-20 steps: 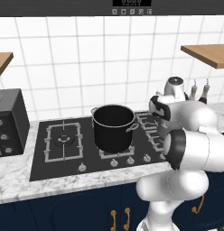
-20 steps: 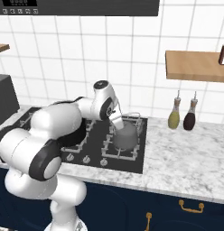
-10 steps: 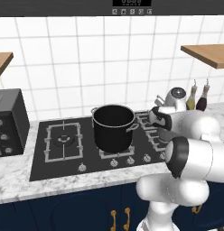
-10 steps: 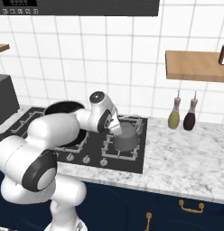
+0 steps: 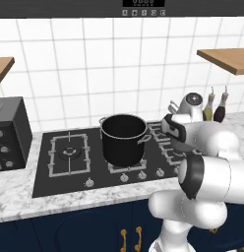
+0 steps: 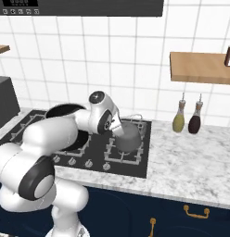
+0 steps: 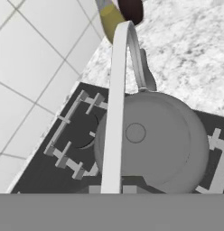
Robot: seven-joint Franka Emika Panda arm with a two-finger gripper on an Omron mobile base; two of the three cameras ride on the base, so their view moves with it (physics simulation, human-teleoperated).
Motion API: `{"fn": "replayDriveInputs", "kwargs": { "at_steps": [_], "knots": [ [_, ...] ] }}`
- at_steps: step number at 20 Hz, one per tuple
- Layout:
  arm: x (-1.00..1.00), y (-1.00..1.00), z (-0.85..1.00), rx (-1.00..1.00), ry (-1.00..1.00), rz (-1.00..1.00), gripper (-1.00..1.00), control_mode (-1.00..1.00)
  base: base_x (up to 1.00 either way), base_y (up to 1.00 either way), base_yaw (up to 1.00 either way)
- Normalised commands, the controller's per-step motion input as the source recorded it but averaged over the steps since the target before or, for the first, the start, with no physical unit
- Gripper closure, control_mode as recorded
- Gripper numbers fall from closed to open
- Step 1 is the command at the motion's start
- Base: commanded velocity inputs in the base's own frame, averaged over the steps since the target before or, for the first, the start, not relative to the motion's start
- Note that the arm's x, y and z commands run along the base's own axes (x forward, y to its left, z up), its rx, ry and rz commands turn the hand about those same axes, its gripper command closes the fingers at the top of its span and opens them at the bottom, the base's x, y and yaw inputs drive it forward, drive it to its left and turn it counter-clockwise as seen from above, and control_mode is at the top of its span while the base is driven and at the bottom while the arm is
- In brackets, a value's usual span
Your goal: Pick the kettle from the counter and place it on a stove burner. Then turn the burner on.
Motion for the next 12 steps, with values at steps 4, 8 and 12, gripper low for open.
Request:
{"fn": "replayDriveInputs", "kwargs": {
  "at_steps": [4, 8, 12],
  "knots": [
    [-0.05, 0.05, 0.1, 0.0, 0.03, 0.0, 1.0, -1.0, 0.0, 0.0, 0.0],
    [0.0, 0.05, -0.05, 0.0, 0.05, 0.0, 1.0, -1.0, 0.0, 0.0, 0.0],
    [0.0, 0.06, -0.32, 0.0, 0.01, 0.0, 1.0, -1.0, 0.0, 0.0, 0.0]
  ]
}}
